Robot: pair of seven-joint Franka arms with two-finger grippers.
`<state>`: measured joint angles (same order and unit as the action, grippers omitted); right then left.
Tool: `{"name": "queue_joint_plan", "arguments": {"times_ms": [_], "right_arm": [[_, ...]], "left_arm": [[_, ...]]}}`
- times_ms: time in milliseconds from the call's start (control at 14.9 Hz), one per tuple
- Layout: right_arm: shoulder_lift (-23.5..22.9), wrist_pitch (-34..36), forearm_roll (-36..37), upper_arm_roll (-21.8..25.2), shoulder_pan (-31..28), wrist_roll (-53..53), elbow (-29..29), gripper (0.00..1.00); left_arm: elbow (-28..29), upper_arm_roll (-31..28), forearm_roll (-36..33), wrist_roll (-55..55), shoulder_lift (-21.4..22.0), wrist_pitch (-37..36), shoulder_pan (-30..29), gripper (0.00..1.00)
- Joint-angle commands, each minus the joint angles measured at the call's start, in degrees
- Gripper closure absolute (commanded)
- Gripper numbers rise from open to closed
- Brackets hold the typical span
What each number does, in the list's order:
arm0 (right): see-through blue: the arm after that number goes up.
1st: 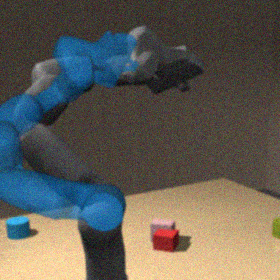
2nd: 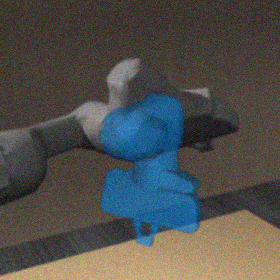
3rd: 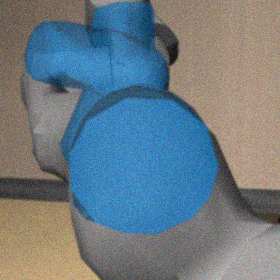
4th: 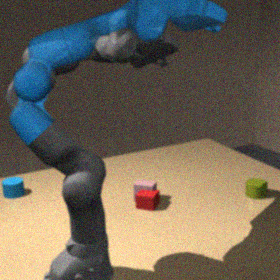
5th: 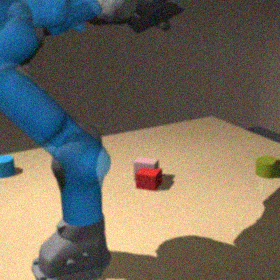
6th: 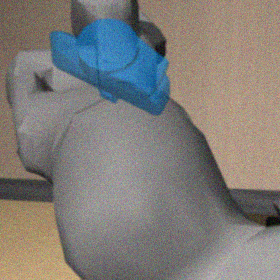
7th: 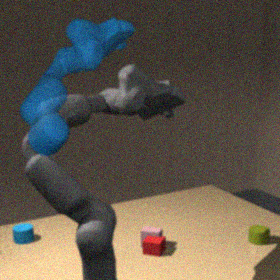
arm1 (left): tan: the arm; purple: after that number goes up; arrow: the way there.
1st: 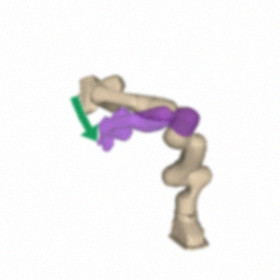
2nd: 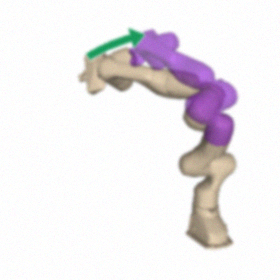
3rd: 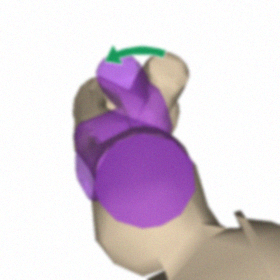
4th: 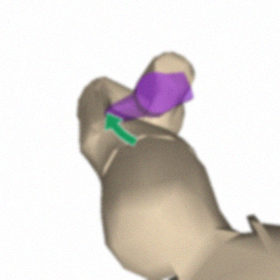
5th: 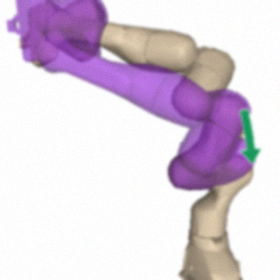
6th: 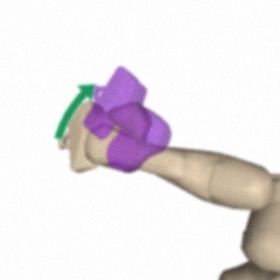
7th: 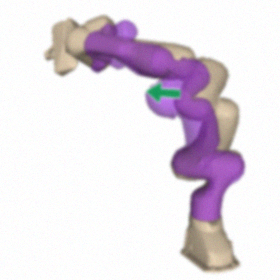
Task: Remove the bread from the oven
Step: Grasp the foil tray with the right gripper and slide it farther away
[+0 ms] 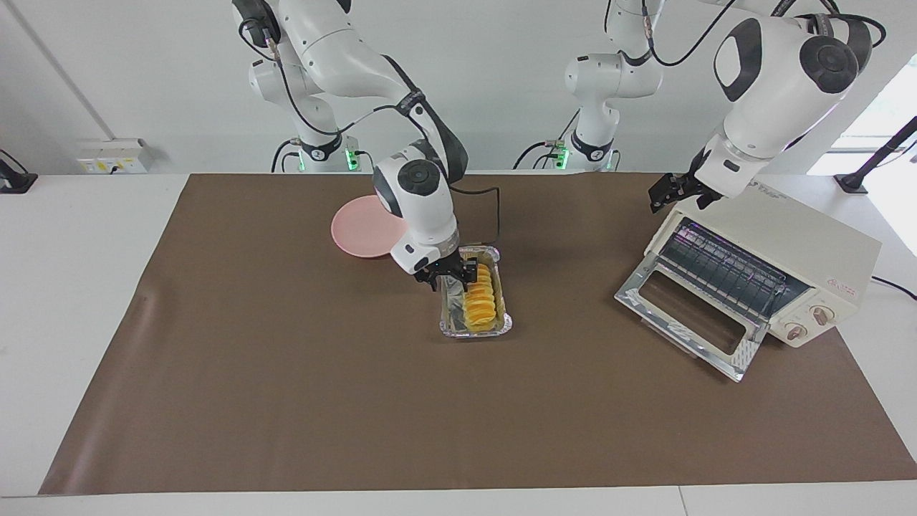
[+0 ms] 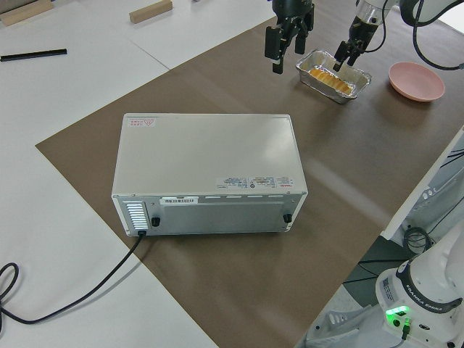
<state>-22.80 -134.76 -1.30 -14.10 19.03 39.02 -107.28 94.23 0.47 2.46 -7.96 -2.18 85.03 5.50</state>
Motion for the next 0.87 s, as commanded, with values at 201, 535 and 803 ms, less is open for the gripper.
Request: {"name": "queue_joint_plan", "arguments": {"times_ms": [201,535,803], "right_arm": [[0.38,-1.03,-0.54,0.22,-0.13,0.0,-0.74,1.0],[2.22,-0.94,-0.46,0.31,-2.32,-1.74,-0.03,1.0],[5.21,2.12,-0.63,0.13,-12.23,-16.56,0.05,1.0]], "left_arm": [[2.28,-0.12,0.0,0.66,1.83,1.54,-0.67,0.0],[2.28,-0.12,0.0,0.66,1.83,1.81,-0.84,0.0],[2.01,-0.04,0.09,0.4,1.91,1.63,-0.75,0.0]]}}
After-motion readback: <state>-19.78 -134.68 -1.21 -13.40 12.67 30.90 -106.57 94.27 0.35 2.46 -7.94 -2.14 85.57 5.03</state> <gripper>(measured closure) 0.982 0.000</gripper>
